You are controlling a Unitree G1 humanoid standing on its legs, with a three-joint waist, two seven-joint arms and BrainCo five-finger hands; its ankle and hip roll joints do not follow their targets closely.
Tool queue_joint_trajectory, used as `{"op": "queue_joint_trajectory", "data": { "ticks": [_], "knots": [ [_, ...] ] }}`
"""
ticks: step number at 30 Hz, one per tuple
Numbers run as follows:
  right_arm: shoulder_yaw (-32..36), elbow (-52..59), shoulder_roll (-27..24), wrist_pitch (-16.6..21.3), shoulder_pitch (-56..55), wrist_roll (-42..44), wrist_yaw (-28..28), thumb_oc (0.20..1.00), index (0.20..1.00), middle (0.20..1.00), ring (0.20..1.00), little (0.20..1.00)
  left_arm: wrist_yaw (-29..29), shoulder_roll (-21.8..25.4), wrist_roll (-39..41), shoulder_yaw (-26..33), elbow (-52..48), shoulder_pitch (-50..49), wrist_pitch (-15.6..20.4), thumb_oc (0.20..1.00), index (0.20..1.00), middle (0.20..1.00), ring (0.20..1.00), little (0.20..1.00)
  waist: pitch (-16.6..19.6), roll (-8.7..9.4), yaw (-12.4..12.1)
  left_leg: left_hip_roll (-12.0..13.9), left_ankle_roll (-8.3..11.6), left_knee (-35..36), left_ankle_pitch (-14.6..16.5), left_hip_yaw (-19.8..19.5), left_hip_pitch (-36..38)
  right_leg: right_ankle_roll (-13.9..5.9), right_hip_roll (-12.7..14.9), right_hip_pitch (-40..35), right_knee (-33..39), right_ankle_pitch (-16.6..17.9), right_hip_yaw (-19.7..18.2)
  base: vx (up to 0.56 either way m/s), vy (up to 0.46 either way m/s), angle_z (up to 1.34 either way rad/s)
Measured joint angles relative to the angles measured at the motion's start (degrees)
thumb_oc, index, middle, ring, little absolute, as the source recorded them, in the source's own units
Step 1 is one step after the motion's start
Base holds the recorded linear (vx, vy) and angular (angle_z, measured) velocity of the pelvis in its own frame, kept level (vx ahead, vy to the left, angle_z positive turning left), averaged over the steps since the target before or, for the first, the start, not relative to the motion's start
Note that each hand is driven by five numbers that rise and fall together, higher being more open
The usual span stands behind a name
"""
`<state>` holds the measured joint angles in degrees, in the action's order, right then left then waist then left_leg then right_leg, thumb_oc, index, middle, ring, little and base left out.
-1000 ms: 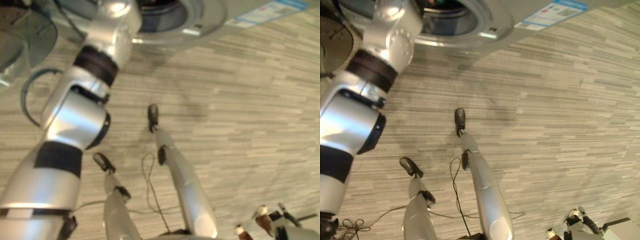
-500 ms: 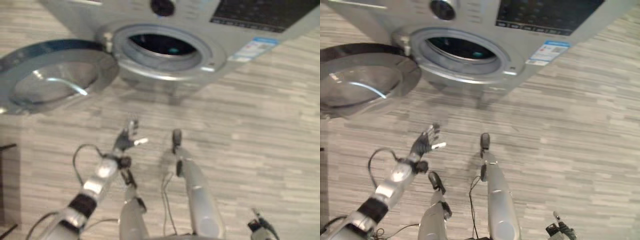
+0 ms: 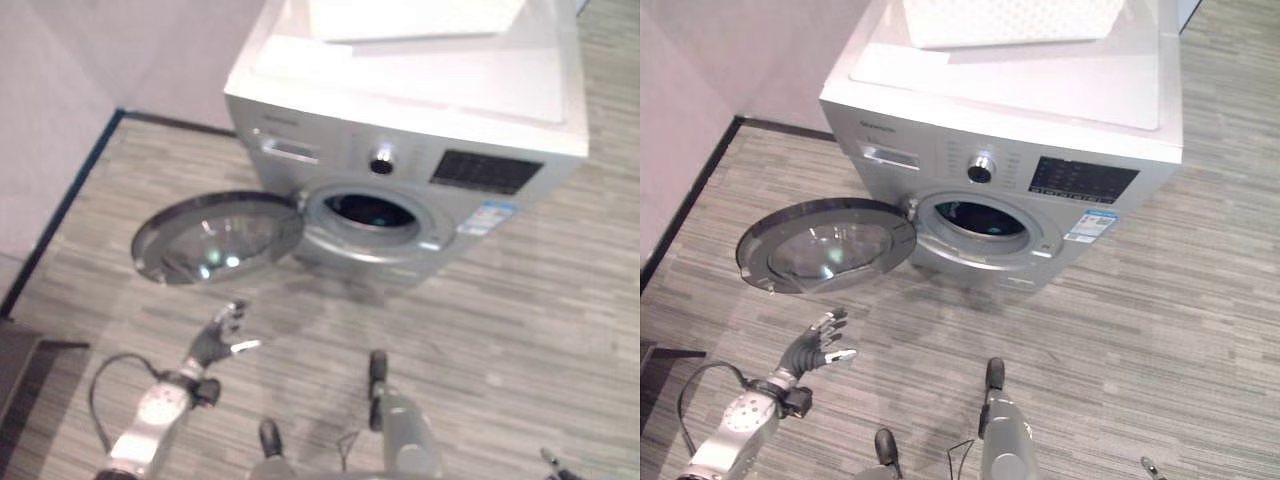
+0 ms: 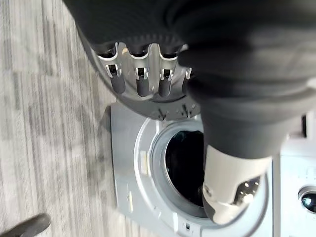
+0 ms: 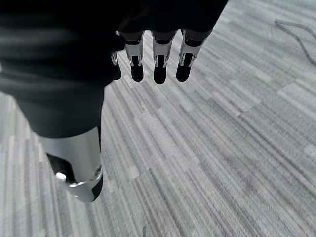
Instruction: Grab the laundry basket,head to the washer,open it,put in the laundry and shut it.
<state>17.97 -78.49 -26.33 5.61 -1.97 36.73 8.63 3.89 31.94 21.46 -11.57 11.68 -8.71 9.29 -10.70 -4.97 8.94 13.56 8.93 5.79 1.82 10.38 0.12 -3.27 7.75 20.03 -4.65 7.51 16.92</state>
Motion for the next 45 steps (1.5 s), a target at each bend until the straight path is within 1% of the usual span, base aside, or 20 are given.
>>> {"op": "queue_joint_trajectory", "data": {
  "ticks": [1, 2, 3, 4, 8, 13, 15, 17, 20, 24, 25, 26, 28, 30, 33, 34, 37, 41, 43, 45],
  "knots": [
    [0.0, -0.08, 0.1, -0.07, -0.26, -0.63, -0.21, 1.0, 1.0, 1.0, 1.0, 1.0, 0.11, 0.0, -0.08, 0.45, 0.03, -0.11, -0.06, 1.0, 1.0, 1.0, 1.0, 1.0, 0.5, 0.07, -0.32, -0.15, -0.04, 0.03, 0.06, -0.02, 0.16, -0.27, 0.35, -0.62, 0.76, 0.28, 0.27, 0.08, 0.006, 0.09],
    [0.05, -0.81, 0.48, -0.45, -0.46, -0.69, -0.47, 1.0, 1.0, 1.0, 1.0, 1.0, 0.1, -1.67, -0.09, 2.31, 0.48, -0.38, -0.12, 1.0, 1.0, 1.0, 1.0, 1.0, 0.63, 0.2, -0.32, -0.17, 0.08, 0.02, 0.23, -0.12, 1.47, -0.43, 0.14, -3.01, 2.66, 1.18, 0.65, 0.05, 0.024, 0.07],
    [-0.02, -2.15, 0.95, -1.23, -1.11, -0.71, -1.25, 1.0, 1.0, 1.0, 1.0, 1.0, 0.04, -2.48, -0.08, 2.99, 0.23, -2.11, -0.08, 1.0, 1.0, 1.0, 1.0, 1.0, 2.47, 0.2, -1.05, 0.01, -0.21, 0.24, 1.06, -0.16, 3.26, -1.13, -0.38, -6.47, 5.63, 1.42, 0.77, 0.04, 0.024, 0.04],
    [-0.02, -2.3, 0.97, -1.55, -1.42, -0.7, -1.35, 1.0, 1.0, 1.0, 1.0, 1.0, 0.11, -2.51, -0.09, 2.93, 0.03, -3.16, -0.07, 1.0, 1.0, 1.0, 1.0, 1.0, 3.49, 0.01, -1.26, 0.23, 0.35, 0.28, 1.75, -0.31, 4.16, -1.28, -0.7, -7.94, 6.95, 1.83, 0.92, 0.03, 0.029, -0.04],
    [-0.02, -2.31, 1.48, -2.19, -3.27, -0.81, -2.44, 1.0, 1.0, 1.0, 1.0, 1.0, 0.27, -4.16, -0.63, 3.94, 0.1, -6.42, -0.13, 1.0, 1.0, 1.0, 1.0, 1.0, 7.76, 0.27, -2.87, -0.2, 0.65, 0.29, 2.46, -1.01, 5.99, -2.04, -0.49, -11.29, 9.9, 2.81, 1.24, 0.0, 0.0, 0.08],
    [-0.16, -2.41, 2.53, -2.4, -3.59, -0.87, -3.67, 1.0, 1.0, 1.0, 1.0, 1.0, -0.08, -5.3, -1.45, 7.42, -0.01, -8.62, -0.17, 1.0, 1.0, 1.0, 1.0, 1.0, 8.74, 1.18, -3.99, -0.26, 0.61, 0.18, 2.5, -1.86, 6.27, -2.12, -0.29, -12.02, 9.9, 2.86, 1.75, 0.01, -0.006, 0.06],
    [-0.26, -2.89, 3.99, -2.82, -4.34, -0.91, -4.15, 1.0, 1.0, 1.0, 1.0, 1.0, -0.48, -7.14, -2.5, 11.98, -1.07, -9.41, -0.03, 1.0, 1.0, 1.0, 1.0, 1.0, 9.23, 1.97, -4.36, 0.01, 0.62, 0.17, 2.5, -1.63, 6.99, -2.06, -0.62, -12.52, 9.96, 2.81, 1.6, 0.01, -0.004, -0.03],
    [-0.65, -3.54, 4.87, -3.12, -4.47, -1.3, -4.31, 1.0, 1.0, 1.0, 1.0, 1.0, -1.95, -6.77, -4.39, 13.72, -0.79, -8.56, -0.01, 1.0, 1.0, 1.0, 1.0, 1.0, 9.55, 2.31, -4.41, 0.02, 0.82, 0.06, 2.38, -1.8, 7.26, -2.05, -0.72, -12.92, 9.95, 2.77, 1.74, 0.02, -0.004, 0.02],
    [-3.93, -3.27, 5.86, -3.47, -4.38, -4.65, -5.3, 1.0, 1.0, 1.0, 1.0, 1.0, -7.85, -6.06, -10.95, 16.53, 2.89, -3.37, 0.05, 1.0, 1.0, 1.0, 1.0, 1.0, 9.84, 2.44, -4.39, -0.19, 0.65, 0.17, 2.51, -1.71, 8.08, -2.08, -0.57, -13.62, 9.96, 2.78, 1.55, 0.01, -0.003, -0.01],
    [-7.88, -1.47, 5.89, -3.41, -4.01, -7.72, -5.34, 1.0, 1.0, 1.0, 1.0, 1.0, -14.24, -2.77, -19.37, 17.2, 10.65, 4.81, -0.17, 1.0, 1.0, 1.0, 1.0, 1.0, 10.27, 1.97, -3.55, -0.13, 0.65, 0.28, 2.51, -1.63, 8.26, -2.06, -0.67, -13.7, 9.96, 2.8, 1.39, 0.02, -0.003, -0.01],
    [-9.6, -0.94, 5.9, -3.37, -3.55, -9.06, -5.4, 1.0, 1.0, 1.0, 1.0, 1.0, -16.73, -0.06, -23.23, 17.17, 15.12, 8.84, -0.77, 1.0, 1.0, 1.0, 1.0, 1.0, 10.61, 1.85, -3.34, -0.04, 0.66, 0.3, 2.51, -1.54, 7.97, -2.03, -0.79, -13.33, 9.96, 2.84, 1.34, 0.03, -0.004, -0.06],
    [-9.69, -0.8, 5.82, -3.32, -3.48, -9.75, -5.42, 1.0, 1.0, 1.0, 1.0, 1.0, -18.2, 0.93, -24.64, 17.14, 16.62, 10.36, -0.86, 1.0, 1.0, 1.0, 1.0, 1.0, 10.87, 1.68, -2.62, -0.05, 0.66, 0.29, 2.5, -1.31, 7.98, -2.02, -0.87, -13.17, 9.96, 2.88, 1.12, 0.05, -0.001, -0.08],
    [-9.92, -0.83, 5.53, -3.34, -3.62, -9.9, -5.37, 1.0, 1.0, 1.0, 1.0, 1.0, -20.18, 3.18, -26.74, 16.03, 21.44, 14.3, -1.29, 1.0, 1.0, 1.0, 1.0, 1.0, 11.12, 1.31, -1.95, -0.09, 1.01, 0.29, 2.37, -1.16, 8.04, -2.03, -0.97, -13.08, 9.96, 2.87, 0.94, 0.02, 0.002, -0.05],
    [-11.79, -0.7, 5.42, -3.4, -3.51, -11.42, -5.26, 1.0, 1.0, 1.0, 1.0, 1.0, -21.54, 6.89, -28.63, 12.53, 29.77, 20.96, -2.77, 1.0, 1.0, 1.0, 1.0, 1.0, 11.14, 1.37, -1.94, -0.06, 1.1, 0.27, 2.39, -0.74, 7.82, -2.01, -1.01, -12.66, 9.97, 2.94, 0.69, 0.01, -0.002, -0.11],
    [-12.03, 1.0, 5.38, -3.25, -3.83, -12.13, -5.28, 1.0, 1.0, 1.0, 1.0, 1.0, -22.6, 11.88, -30.5, 10.8, 34.91, 26.24, -3.87, 1.0, 1.0, 1.0, 1.0, 1.0, 11.1, 1.67, -0.46, -0.14, 1.23, 0.06, 2.33, 0.09, 6.8, -1.66, -1.25, -11.03, 9.58, 3.42, -0.12, 0.0, -0.011, -0.14],
    [-12.55, 0.88, 5.14, -3.31, -3.92, -12.62, -5.22, 1.0, 1.0, 1.0, 1.0, 1.0, -22.36, 14.09, -30.43, 8.57, 37.84, 30.29, -4.71, 1.0, 1.0, 1.0, 1.0, 1.0, 10.95, 2.07, 0.35, -0.13, 1.47, 0.05, 2.19, 0.23, 5.95, -1.22, -1.38, -9.75, 9.56, 3.87, -0.35, -0.02, -0.022, -0.06],
    [-13.82, 0.72, 4.43, -3.19, -3.67, -14.28, -5.23, 1.0, 1.0, 1.0, 1.0, 1.0, -20.97, 17.09, -30.31, 2.14, 47.54, 40.1, -5.55, 1.0, 1.0, 1.0, 1.0, 1.0, 10.23, 2.97, 0.3, 0.1, 1.86, 0.03, 1.97, 0.81, 4.72, -0.92, -1.66, -8.5, 9.55, 4.24, -0.81, -0.02, -0.021, -0.09],
    [-13.83, 0.53, 3.45, -2.77, -3.49, -14.27, -5.19, 1.0, 1.0, 1.0, 1.0, 1.0, -18.15, 17.61, -28.09, -2.52, 51.01, 48.03, -5.6, 1.0, 1.0, 1.0, 1.0, 1.0, 8.81, 4.31, 1.34, 0.37, 2.25, 0.04, 1.71, 1.46, 3.75, -0.38, -2.18, -6.72, 9.54, 4.76, -1.44, -0.02, -0.017, -0.11],
    [-13.95, 0.1, 3.48, -2.71, -3.5, -14.24, -5.21, 1.0, 1.0, 1.0, 1.0, 1.0, -16.58, 17.74, -26.2, -9.42, 57.67, 55.84, -5.71, 1.0, 1.0, 1.0, 1.0, 1.0, 8.72, 5.29, 1.66, 0.64, 2.71, 0.04, 1.43, 1.44, 1.46, -0.35, -2.4, -4.57, 9.53, 4.78, -1.5, -0.02, -0.01, -0.02],
    [-13.99, -0.1, 3.42, -2.66, -2.92, -14.23, -5.17, 1.0, 1.0, 1.0, 1.0, 1.0, -15.77, 18.46, -25.35, -10.31, 58.09, 59.07, -5.81, 1.0, 1.0, 1.0, 1.0, 1.0, 7.97, 5.99, 2.47, 0.95, 3.2, 0.04, 1.08, 1.44, 0.2, 0.32, -2.69, -3.04, 9.53, 5.3, -1.5, 0.0, 0.0, 0.0]
  ]
}}
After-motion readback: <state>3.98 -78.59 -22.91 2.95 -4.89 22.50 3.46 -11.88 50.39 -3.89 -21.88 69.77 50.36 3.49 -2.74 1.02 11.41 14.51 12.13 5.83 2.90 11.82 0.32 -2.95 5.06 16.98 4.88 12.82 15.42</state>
